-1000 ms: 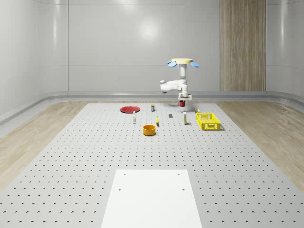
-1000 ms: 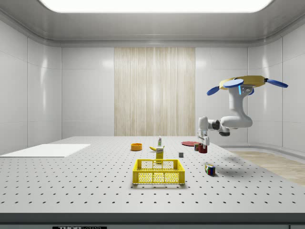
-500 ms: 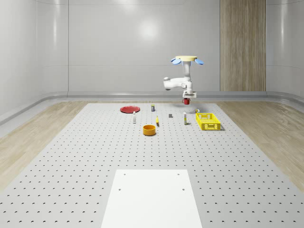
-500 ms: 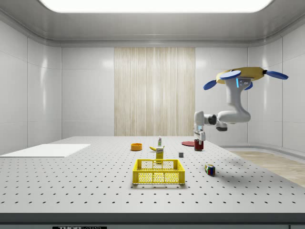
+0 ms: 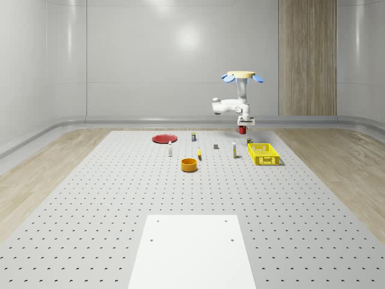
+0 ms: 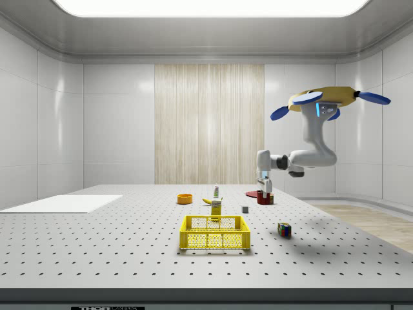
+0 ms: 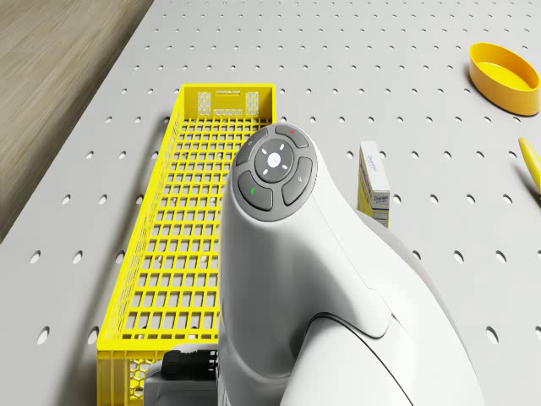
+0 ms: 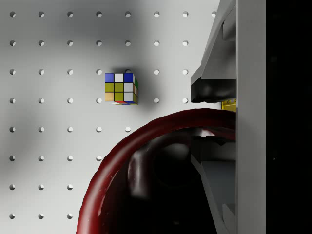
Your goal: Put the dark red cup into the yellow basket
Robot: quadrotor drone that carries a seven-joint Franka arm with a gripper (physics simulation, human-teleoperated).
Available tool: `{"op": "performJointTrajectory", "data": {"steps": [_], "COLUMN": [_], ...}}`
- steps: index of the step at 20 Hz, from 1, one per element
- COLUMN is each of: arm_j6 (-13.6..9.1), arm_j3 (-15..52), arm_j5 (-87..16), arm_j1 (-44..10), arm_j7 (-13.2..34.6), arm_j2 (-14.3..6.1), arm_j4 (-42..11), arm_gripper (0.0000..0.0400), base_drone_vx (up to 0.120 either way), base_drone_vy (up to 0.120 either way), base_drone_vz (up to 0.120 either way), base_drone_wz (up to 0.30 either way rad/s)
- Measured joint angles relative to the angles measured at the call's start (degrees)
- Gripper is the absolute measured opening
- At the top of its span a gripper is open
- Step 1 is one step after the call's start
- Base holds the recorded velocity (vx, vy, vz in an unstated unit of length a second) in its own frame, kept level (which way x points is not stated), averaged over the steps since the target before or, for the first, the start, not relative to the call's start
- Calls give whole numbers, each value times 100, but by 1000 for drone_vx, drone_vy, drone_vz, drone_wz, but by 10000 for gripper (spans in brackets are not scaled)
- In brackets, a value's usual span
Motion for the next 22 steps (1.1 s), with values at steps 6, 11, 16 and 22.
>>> {"op": "performJointTrajectory", "data": {"steps": [6,11,16,22], "arm_j6": [103,182,256,338], "arm_j3": [17,30,42,55], "arm_j5": [45,79,110,145], "arm_j1": [-14,-25,-35,-46], "arm_j7": [14,24,32,42], "arm_j2": [-110,-195,-274,-362], "arm_j4": [3,6,8,10], "arm_gripper": [99,99,99,99], "base_drone_vx": [120,120,120,120], "base_drone_vy": [120,120,120,47], "base_drone_vz": [0,0,0,0], "base_drone_wz": [0,0,0,0]}}
